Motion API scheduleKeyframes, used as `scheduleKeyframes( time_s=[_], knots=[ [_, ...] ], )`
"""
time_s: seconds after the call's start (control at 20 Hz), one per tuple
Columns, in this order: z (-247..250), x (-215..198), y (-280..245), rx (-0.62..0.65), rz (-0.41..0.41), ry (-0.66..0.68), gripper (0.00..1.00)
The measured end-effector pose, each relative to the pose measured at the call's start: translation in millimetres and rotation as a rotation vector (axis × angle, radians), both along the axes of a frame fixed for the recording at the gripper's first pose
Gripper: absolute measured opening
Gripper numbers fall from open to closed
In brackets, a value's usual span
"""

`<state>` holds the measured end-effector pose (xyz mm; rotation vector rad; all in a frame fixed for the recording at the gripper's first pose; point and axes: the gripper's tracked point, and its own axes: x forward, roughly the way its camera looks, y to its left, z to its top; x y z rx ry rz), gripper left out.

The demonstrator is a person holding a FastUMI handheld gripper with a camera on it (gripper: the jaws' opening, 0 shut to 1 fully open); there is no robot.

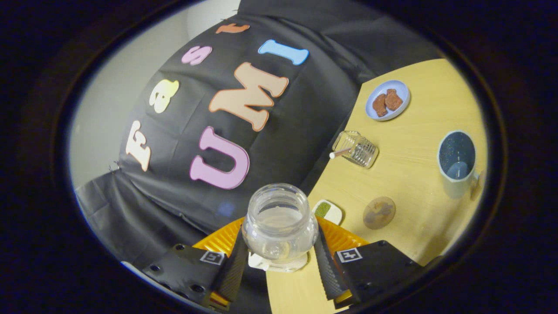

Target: Take the bottle from table, then pour the juice into the cup, finally place the bottle on the coaster

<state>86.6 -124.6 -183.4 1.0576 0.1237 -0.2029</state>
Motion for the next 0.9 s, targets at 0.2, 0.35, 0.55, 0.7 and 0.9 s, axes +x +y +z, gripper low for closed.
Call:
scheduleKeyframes(
  time_s=[0.2, 0.35, 0.55, 0.7, 0.9],
  knots=[
    [10.7, -1.8, -26.8, 0.087, -0.084, -0.064, 0.77],
    [22.6, -3.1, -48.9, 0.147, -0.145, -0.123, 0.77],
    [33.0, -6.4, -73.2, 0.23, -0.224, -0.19, 0.76],
    [38.2, -13.2, -86.0, 0.281, -0.263, -0.226, 0.76],
    [46.2, -13.7, -95.6, 0.334, -0.295, -0.266, 0.76]
  ],
)
